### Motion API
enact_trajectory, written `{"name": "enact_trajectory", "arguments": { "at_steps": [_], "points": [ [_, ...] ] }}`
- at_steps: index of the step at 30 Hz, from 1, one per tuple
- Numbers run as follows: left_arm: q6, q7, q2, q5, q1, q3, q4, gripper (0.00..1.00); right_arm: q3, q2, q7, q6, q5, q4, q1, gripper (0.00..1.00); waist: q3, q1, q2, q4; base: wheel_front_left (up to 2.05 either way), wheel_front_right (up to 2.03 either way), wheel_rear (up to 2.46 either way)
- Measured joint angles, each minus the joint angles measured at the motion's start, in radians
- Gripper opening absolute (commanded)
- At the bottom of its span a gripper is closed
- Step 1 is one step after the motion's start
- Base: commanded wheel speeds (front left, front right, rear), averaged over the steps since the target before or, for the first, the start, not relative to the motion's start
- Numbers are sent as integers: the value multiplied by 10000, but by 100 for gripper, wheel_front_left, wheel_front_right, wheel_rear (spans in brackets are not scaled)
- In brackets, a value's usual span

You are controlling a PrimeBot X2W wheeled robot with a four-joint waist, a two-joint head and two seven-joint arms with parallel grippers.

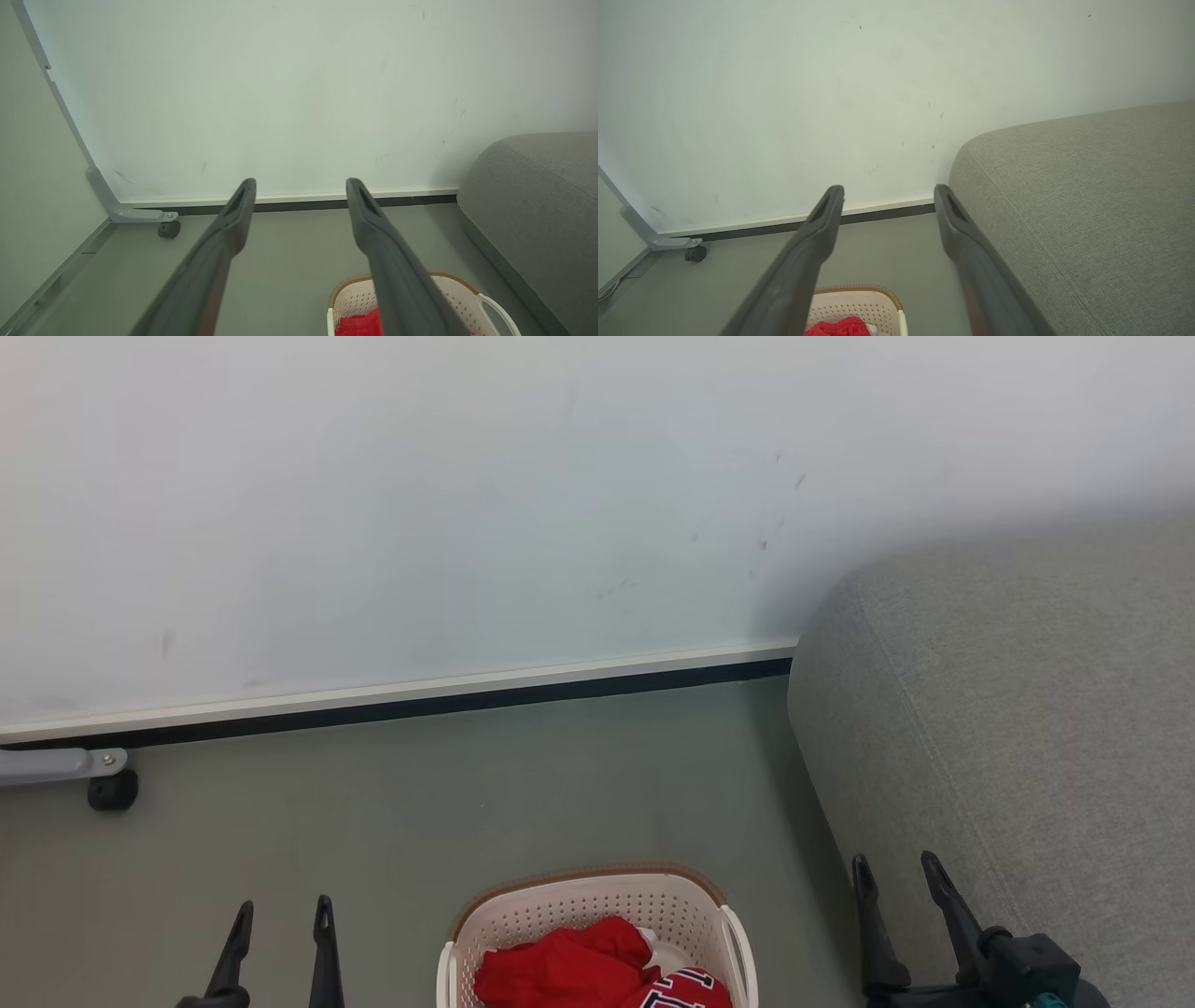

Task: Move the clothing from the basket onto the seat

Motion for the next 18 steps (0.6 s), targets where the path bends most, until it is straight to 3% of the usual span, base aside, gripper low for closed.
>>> {"name": "enact_trajectory", "arguments": {
  "at_steps": [18],
  "points": [
    [-343, -25, 96, 265, -138, -167, -316, 100, -111, 69, -2, 0, -188, -658, -110, 100, 1130, 0, 0, -271, 0, 0, 0]
  ]
}}
